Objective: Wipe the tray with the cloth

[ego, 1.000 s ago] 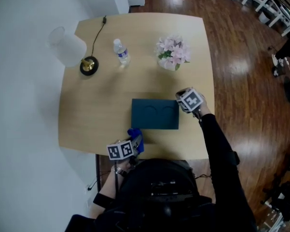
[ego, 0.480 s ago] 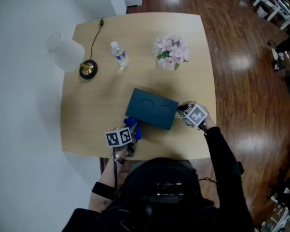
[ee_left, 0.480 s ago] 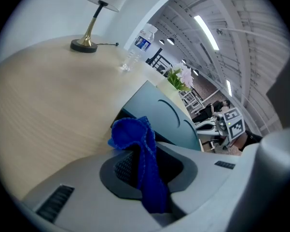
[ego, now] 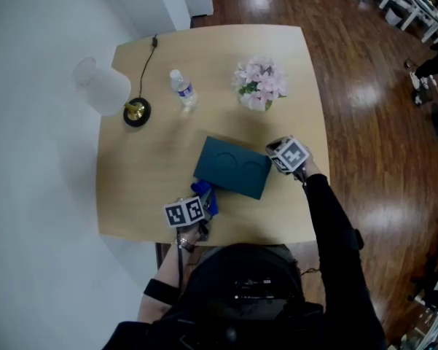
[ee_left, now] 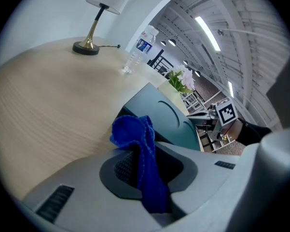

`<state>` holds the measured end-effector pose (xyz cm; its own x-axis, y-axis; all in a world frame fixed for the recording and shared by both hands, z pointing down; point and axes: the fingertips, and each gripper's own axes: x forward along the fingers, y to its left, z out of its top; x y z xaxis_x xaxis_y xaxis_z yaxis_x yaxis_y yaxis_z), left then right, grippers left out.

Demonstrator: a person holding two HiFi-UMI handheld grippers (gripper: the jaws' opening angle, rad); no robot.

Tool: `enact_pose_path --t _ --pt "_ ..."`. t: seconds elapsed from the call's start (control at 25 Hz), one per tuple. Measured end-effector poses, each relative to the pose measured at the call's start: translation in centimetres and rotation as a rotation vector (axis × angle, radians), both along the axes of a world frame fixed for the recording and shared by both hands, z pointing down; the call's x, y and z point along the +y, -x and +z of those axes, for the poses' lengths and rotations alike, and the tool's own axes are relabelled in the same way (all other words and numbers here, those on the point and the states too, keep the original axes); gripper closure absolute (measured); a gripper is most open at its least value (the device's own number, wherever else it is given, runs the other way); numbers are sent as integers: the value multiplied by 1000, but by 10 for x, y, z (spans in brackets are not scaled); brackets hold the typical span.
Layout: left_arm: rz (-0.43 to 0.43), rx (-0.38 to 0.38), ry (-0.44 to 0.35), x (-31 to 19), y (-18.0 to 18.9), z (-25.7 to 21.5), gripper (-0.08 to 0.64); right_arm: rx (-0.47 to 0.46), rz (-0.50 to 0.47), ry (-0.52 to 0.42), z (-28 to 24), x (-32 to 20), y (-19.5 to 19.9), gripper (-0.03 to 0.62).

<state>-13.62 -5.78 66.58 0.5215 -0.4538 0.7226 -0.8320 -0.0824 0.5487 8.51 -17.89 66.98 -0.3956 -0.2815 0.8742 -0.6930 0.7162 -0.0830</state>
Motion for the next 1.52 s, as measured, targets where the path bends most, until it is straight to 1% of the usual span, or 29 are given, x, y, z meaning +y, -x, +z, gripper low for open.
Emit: enact_pose_path --t 0.08,0.16,0.24,0.32,0.48,0.6,0.68,0.76,0.84,0.88,0.92,1.0,1.04,1.12,1.2,1.28,1.32,1.4,1.52 --pt "17 -19 -7 -4 -2 1 485 -6 -22 19 -3 5 4 583" --pt "26 -37 -12 -9 -1 2 486 -21 -65 27 -10 16 17 583" --pt "26 -49 -15 -13 2 2 486 -24 -117 40 -12 34 31 583" --pt "29 -55 -18 -18 5 2 486 -11 -157 69 -5 58 37 584" --pt "72 -46 -36 -30 0 -3 488 -22 -167 118 4 116 45 584" --pt "115 -44 -67 -42 -12 -7 492 -15 -171 128 7 155 52 584" --pt "133 -38 -80 -46 -20 -7 491 2 -116 116 12 164 47 583" --pt "130 -38 -93 -48 -22 -9 489 19 4 77 9 156 31 583" --pt "123 -40 -110 -53 -18 -12 488 23 136 6 -6 141 16 583" --pt "127 -46 -121 -59 -15 -13 488 2 186 -34 -18 133 14 583" --pt "137 -56 -135 -68 -13 -15 488 -37 214 -70 -31 127 19 583" --pt "177 -63 -168 -91 -15 -20 488 -101 208 -107 -46 121 39 583" --pt "202 -52 -184 -103 -20 -23 488 -103 187 -112 -46 121 49 583" --pt "254 1 -198 -122 -37 -28 488 -68 149 -114 -38 123 62 583" --pt "284 71 -185 -136 -51 -25 486 -51 160 -109 -32 123 65 582" --pt "285 134 -166 -142 -56 -21 486 -70 202 -100 -31 121 65 581" --pt "280 164 -160 -141 -56 -20 486 -77 220 -94 -31 120 65 581" --pt "278 216 -154 -133 -54 -19 486 -65 221 -93 -32 120 66 581" --pt "291 255 -145 -110 -50 -18 486 -25 217 -95 -29 119 64 581"
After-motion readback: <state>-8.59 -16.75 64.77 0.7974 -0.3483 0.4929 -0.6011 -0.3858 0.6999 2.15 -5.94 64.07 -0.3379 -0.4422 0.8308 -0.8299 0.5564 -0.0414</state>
